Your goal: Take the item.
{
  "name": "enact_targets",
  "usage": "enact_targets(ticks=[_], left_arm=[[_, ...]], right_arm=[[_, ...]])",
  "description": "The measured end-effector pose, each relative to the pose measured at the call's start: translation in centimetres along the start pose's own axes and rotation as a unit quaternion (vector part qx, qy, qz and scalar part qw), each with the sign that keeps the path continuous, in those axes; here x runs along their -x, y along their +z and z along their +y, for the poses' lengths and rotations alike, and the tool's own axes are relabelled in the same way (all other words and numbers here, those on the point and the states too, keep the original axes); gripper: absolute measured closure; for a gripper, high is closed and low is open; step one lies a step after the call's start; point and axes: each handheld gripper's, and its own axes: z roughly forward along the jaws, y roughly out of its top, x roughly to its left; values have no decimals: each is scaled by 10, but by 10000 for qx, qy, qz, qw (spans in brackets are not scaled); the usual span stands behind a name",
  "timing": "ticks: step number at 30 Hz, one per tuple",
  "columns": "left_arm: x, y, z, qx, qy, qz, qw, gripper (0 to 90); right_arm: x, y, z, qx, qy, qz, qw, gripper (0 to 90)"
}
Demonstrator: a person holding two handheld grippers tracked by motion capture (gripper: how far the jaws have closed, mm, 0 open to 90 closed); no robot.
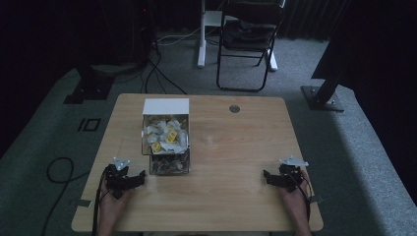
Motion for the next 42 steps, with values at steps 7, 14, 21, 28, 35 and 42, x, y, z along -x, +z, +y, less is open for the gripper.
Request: enact_targets(ticks=[7,14,21,28,35,42], left_arm=[[0,0,0,-2,-3,12,10000,132],[0,0,0,-1,-3,12,10000,132],[0,0,0,-1,-5,11,10000,132],[0,0,0,-2,-5,11,10000,132],[0,0,0,1,-5,10,10000,132],[0,0,0,-1,-6,11,10000,132]], right_arm=[[0,1,1,5,6,-12,10000,117],[0,0,0,5,1,-12,10000,126],[-6,-4,2,-118,35,-40,9999,149],[-19,-12,6,-94,-66,143,9998,179],[-39,-25,10,71,-327,321,9989,195],[-55,-31,16,170,-501,496,9974,211]])
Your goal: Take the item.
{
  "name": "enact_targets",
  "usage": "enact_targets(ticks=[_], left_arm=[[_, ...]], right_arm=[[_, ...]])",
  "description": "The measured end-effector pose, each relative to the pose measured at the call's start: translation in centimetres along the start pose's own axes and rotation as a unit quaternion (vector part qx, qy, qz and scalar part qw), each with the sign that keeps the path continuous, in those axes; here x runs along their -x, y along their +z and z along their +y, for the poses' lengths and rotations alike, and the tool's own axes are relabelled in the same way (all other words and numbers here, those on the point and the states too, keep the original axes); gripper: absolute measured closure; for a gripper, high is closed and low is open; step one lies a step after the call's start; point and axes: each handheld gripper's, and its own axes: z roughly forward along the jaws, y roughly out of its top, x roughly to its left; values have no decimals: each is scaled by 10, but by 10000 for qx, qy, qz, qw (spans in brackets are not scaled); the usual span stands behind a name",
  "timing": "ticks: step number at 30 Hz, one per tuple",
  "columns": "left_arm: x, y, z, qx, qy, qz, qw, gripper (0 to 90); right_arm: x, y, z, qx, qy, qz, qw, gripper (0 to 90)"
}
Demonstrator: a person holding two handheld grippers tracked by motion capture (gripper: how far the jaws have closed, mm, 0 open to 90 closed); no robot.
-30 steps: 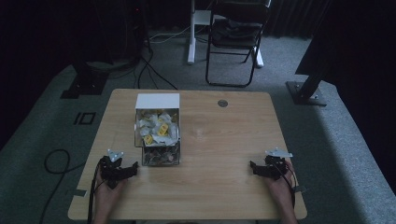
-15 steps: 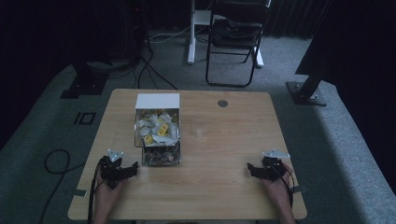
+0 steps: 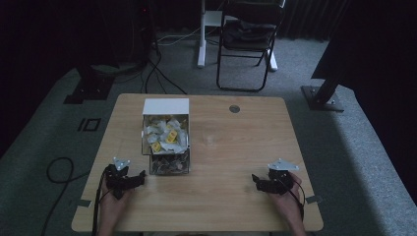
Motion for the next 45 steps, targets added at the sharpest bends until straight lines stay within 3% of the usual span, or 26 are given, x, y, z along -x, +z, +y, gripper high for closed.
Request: enact_targets(ticks=[4,8,15,20,30,45], left_arm=[[0,0,0,2,1,-1,10000,132],[0,0,0,1,1,-1,10000,132],[0,0,0,2,0,-1,10000,132],[0,0,0,1,1,-1,10000,132],[0,0,0,-1,2,-1,10000,131],[0,0,0,0,1,-1,10000,132]], right_arm=[[-3,-1,2,44,-18,62,10000,220],[-15,-4,9,60,-99,261,9996,235],[-32,-2,18,78,-290,393,9988,254],[-45,0,24,133,-470,525,9974,319],[-62,-3,33,136,-655,670,9955,340],[-90,-7,55,268,-916,1009,9903,443]])
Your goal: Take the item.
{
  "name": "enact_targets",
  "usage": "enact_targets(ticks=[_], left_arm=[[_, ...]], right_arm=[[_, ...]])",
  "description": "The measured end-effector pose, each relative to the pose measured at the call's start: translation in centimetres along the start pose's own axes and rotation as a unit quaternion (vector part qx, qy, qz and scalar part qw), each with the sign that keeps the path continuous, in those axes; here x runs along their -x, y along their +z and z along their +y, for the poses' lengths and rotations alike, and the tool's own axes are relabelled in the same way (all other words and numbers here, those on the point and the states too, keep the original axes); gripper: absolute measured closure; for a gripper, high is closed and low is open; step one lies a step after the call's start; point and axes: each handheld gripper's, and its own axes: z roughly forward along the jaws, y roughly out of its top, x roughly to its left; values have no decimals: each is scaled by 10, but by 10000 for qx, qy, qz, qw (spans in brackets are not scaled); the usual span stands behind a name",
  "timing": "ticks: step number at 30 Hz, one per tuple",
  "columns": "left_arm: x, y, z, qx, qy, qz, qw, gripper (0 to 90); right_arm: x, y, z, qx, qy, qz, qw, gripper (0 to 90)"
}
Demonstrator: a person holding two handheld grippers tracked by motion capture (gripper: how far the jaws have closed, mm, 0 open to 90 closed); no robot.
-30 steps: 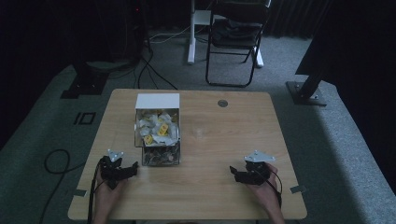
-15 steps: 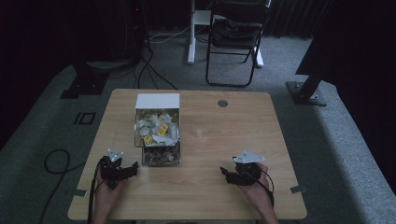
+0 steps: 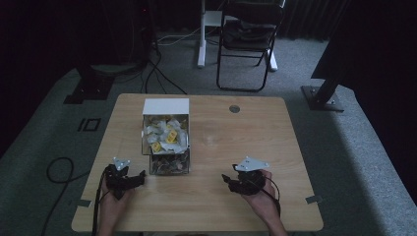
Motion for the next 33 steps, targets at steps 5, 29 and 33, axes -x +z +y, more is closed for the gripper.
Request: enact_targets(ticks=[5,29,33], left_arm=[[0,0,0,1,1,0,10000,132],[0,0,0,1,2,0,10000,132],[0,0,0,1,0,0,10000,132]], right_arm=[[-8,3,8,44,-191,4,9998,412],[-48,28,35,163,-717,434,9963,430],[-58,34,39,228,-881,537,9944,437]])
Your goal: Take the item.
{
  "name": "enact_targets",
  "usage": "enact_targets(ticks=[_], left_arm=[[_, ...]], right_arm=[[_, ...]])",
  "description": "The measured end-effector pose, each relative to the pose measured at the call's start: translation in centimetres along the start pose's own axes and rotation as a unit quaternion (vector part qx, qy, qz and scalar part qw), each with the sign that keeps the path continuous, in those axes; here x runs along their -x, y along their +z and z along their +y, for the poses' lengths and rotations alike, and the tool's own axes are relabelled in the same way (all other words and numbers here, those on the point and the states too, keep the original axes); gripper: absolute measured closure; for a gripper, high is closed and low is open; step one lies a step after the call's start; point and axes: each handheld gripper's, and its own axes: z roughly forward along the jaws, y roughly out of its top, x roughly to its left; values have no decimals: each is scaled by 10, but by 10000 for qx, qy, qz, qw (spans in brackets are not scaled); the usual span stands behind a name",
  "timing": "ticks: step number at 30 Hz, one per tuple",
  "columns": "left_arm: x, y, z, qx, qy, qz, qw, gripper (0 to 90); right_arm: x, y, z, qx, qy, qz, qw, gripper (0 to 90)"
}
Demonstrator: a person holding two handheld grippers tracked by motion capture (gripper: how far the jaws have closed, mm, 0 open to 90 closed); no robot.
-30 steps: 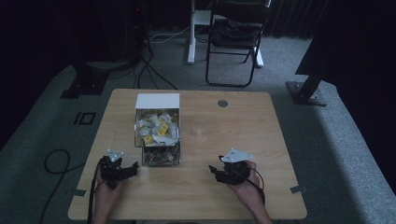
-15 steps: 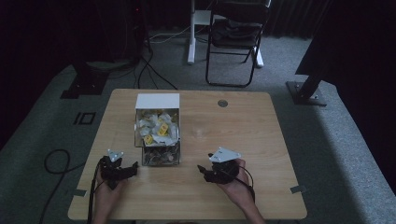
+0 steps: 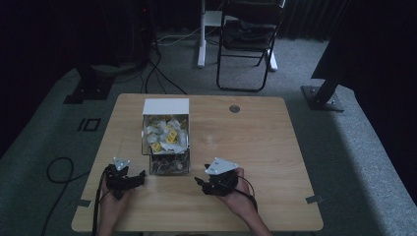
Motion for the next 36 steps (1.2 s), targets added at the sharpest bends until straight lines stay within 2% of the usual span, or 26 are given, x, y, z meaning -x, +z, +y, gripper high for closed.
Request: enact_targets(ticks=[10,23,27,36], left_arm=[[0,0,0,-2,1,0,10000,131],[0,0,0,-2,2,0,10000,132],[0,0,0,-2,2,0,10000,132],[0,0,0,0,1,-2,10000,132]], right_arm=[[-16,17,14,34,-282,183,9994,463],[-27,38,27,190,-518,547,9970,492],[-30,47,30,156,-580,630,9962,497],[-35,68,33,61,-801,637,9947,512]])
